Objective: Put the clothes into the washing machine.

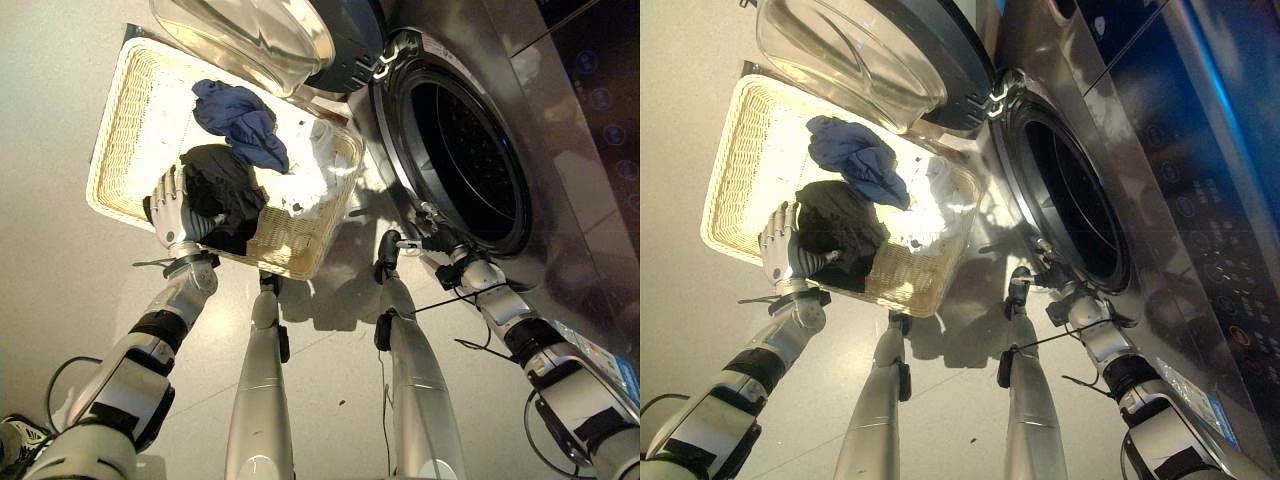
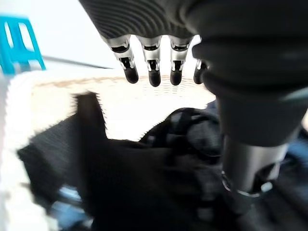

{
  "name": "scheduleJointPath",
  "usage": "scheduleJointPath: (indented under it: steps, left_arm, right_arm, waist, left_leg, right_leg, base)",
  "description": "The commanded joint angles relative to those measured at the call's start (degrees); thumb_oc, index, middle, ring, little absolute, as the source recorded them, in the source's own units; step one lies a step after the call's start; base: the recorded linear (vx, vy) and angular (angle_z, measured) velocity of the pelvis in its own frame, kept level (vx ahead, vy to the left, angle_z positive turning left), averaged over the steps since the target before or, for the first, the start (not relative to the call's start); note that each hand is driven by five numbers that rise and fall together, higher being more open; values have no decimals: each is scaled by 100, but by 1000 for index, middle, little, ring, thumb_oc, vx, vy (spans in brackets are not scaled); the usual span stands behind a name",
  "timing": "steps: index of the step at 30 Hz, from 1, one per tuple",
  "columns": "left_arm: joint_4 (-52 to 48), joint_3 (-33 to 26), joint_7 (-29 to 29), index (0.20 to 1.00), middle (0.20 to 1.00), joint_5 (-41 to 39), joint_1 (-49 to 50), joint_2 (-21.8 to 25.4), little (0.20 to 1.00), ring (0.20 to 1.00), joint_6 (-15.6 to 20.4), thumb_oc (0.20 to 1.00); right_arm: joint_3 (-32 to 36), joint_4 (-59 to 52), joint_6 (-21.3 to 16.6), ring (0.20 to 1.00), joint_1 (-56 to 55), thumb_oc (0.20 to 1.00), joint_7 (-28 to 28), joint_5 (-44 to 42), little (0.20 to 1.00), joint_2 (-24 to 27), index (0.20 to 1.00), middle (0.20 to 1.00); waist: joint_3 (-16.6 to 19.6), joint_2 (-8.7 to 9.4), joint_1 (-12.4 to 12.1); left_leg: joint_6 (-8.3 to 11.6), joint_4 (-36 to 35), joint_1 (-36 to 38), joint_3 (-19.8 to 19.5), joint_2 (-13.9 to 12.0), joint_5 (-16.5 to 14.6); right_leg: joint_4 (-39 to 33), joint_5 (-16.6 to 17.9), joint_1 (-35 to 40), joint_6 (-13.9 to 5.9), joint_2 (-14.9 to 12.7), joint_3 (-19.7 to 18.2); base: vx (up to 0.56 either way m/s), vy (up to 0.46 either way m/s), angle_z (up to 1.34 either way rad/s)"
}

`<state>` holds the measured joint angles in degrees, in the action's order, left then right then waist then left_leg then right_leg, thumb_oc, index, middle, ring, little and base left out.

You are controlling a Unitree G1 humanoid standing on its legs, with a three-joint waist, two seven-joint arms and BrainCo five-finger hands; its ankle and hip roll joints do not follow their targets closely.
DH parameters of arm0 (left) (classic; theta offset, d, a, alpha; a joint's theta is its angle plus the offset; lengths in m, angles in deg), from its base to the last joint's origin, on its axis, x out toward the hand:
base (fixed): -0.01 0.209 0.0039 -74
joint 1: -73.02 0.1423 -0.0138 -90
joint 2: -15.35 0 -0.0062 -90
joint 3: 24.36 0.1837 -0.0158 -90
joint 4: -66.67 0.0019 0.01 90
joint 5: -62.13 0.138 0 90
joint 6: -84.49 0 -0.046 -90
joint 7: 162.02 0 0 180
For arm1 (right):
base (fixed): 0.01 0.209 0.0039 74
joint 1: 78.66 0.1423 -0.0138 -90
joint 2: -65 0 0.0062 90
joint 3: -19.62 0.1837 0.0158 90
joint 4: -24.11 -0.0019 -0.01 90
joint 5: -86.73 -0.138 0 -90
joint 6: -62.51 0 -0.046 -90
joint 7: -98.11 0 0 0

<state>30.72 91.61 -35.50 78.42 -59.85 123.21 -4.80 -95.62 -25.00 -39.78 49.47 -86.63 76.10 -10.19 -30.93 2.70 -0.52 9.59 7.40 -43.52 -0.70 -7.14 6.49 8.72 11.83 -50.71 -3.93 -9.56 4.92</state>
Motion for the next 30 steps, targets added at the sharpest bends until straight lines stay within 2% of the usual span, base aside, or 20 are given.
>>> scheduleJointPath:
  steps: [1, 3, 4, 9, 11, 19, 21, 25, 26, 30]
  left_arm:
    - [48, -259, -491, 1000, 1000, 288, 27, 146, 1000, 1000, -251, 1000]
    - [41, -254, -540, 1000, 1000, 290, 6, 160, 1000, 1000, -315, 1000]
    - [22, -232, -685, 1000, 1000, 203, -63, 176, 1000, 1000, -465, 1000]
    - [198, -137, -411, 1000, 1000, 116, -355, 208, 1000, 1000, -825, 1000]
    - [222, -125, -363, 1000, 1000, 121, -381, 212, 1000, 1000, -830, 1000]
    - [534, 449, 738, 1000, 1000, 196, -1185, 274, 1000, 1000, -389, 1000]
    - [633, 566, 981, 1000, 1000, 13, -1368, 266, 1000, 1000, -70, 1000]
    - [667, 622, 1097, 1000, 1000, -2, -1455, 220, 1000, 1000, 147, 1000]
    - [677, 669, 1081, 1000, 1000, 18, -1504, 159, 1000, 1000, 376, 1000]
    - [671, 695, 1027, 1000, 1000, 85, -1512, 60, 1000, 1000, 606, 1000]
  right_arm:
    - [-106, -340, -287, 1000, -125, 1000, -133, 139, 1000, 293, 1000, 1000]
    - [-118, -356, -291, 1000, -117, 1000, -149, 145, 1000, 301, 1000, 1000]
    - [-149, -407, -283, 1000, -56, 1000, -192, 141, 1000, 335, 1000, 1000]
    - [-211, -455, -243, 1000, 114, 1000, -237, 109, 1000, 350, 1000, 1000]
    - [-214, -447, -248, 1000, 130, 1000, -236, 107, 1000, 348, 1000, 1000]
    - [-407, -390, -140, 1000, 523, 1000, -359, 57, 1000, 420, 1000, 1000]
    - [-441, -328, -167, 1000, 608, 1000, -382, 51, 1000, 427, 1000, 1000]
    - [-467, -324, -181, 1000, 622, 1000, -408, 79, 1000, 396, 1000, 1000]
    - [-487, -360, -150, 1000, 620, 1000, -418, 85, 1000, 377, 1000, 1000]
    - [-487, -341, -199, 1000, 576, 1000, -462, 105, 1000, 323, 1000, 1000]
  waist:
    - [114, -127, 69]
    - [114, -132, 74]
    - [114, -148, 81]
    - [114, -115, 125]
    - [114, -111, 129]
    - [114, -70, 267]
    - [114, -66, 308]
    - [114, -47, 340]
    - [114, -29, 361]
    - [114, -3, 366]
  left_leg:
    - [-297, 667, -400, -632, 193, -123]
    - [-293, 678, -429, -633, 199, -123]
    - [-297, 709, -532, -648, 227, -119]
    - [-295, 808, -768, -691, 255, -94]
    - [-296, 804, -776, -691, 254, -93]
    - [-288, 807, -1037, -661, 235, -33]
    - [-300, 806, -1088, -641, 247, -33]
    - [-301, 841, -1140, -627, 247, -41]
    - [-305, 866, -1178, -620, 251, -50]
    - [-311, 865, -1167, -623, 264, -65]
  right_leg:
    - [867, -225, -271, -564, -255, -367]
    - [877, -224, -300, -561, -253, -369]
    - [916, -212, -408, -552, -241, -372]
    - [1008, -187, -641, -539, -181, -387]
    - [1011, -187, -653, -539, -176, -385]
    - [1041, -119, -946, -541, -87, -428]
    - [1022, -92, -1010, -543, -70, -445]
    - [1027, -84, -1056, -543, -54, -456]
    - [1044, -88, -1093, -539, -36, -467]
    - [1022, -72, -1078, -552, -43, -451]
  base:
    - [-1, 28, 5]
    - [-2, 12, 3]
    - [-6, 24, 5]
    - [2, 9, 6]
    - [0, 0, 0]
    - [6, 14, 1]
    - [7, 16, 0]
    - [0, 0, 0]
    - [0, 0, 0]
    - [0, 0, 0]
